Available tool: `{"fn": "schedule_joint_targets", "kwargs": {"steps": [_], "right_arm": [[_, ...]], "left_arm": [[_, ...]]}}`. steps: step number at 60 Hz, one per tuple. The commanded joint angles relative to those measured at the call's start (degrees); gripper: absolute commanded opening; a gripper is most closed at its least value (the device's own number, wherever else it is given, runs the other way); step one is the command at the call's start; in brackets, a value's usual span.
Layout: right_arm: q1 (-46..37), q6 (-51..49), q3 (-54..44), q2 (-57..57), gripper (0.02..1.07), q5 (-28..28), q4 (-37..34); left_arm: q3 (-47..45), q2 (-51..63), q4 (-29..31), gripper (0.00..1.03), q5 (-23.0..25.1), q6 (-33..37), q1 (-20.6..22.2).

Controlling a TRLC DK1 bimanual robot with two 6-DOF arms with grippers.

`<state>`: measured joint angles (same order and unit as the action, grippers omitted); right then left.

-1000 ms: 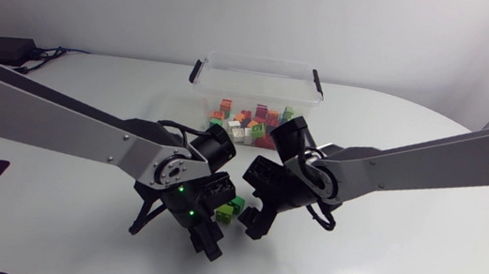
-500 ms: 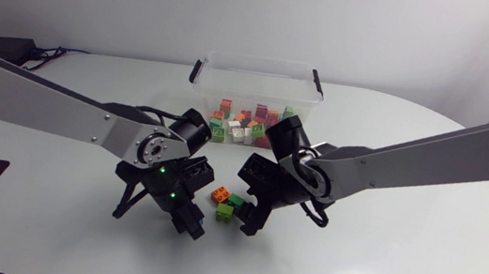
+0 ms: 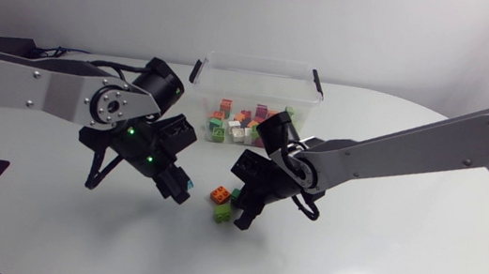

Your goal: Place the duplo bricks in the container

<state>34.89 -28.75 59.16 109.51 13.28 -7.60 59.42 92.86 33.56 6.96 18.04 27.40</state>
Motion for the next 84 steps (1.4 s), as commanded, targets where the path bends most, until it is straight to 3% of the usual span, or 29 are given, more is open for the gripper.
{"fn": "schedule_joint_targets", "kwargs": {"steps": [1, 14, 36, 62, 74, 79, 81, 83, 84], "right_arm": [[-1.4, -0.3, 0.2, -3.9, 0.22, -0.4, -1.4], [-5.3, -0.3, 1.8, -11.2, 0.22, 0.2, -4.6], [-10.4, 5.5, 13.8, -14.4, 0.22, 0.3, -5.2], [-14.6, 12.0, 29.3, -5.0, 0.22, 0.3, 0.1], [-15.6, 12.7, 33.8, 1.8, 0.22, -0.9, 2.5], [-15.9, 12.6, 36.5, 5.1, 0.23, -2.0, 2.4], [-16.1, 12.6, 37.3, 6.0, 0.32, -2.7, 2.4], [-16.1, 12.6, 37.8, 6.5, 0.43, -3.3, 2.3], [-16.3, 12.6, 38.1, 6.7, 0.53, -3.3, 2.1]], "left_arm": [[4.0, -2.2, 0.7, 0.4, -0.2, 0.9, -0.6], [12.5, -2.9, 0.5, 0.4, 0.2, 0.7, -2.4], [23.2, -0.4, -8.3, 0.41, 5.4, -2.1, -6.1], [31.5, 10.9, -21.3, 0.43, 8.1, -5.7, -8.1], [36.1, 17.3, -23.4, 0.45, 8.2, -6.7, -8.6], [38.0, 20.5, -24.5, 0.53, 8.2, -6.7, -8.8], [39.3, 22.1, -24.5, 0.69, 8.0, -6.8, -9.0], [39.5, 22.5, -24.5, 0.77, 7.9, -6.9, -9.1], [39.6, 22.5, -24.5, 0.79, 7.8, -6.9, -9.1]]}}
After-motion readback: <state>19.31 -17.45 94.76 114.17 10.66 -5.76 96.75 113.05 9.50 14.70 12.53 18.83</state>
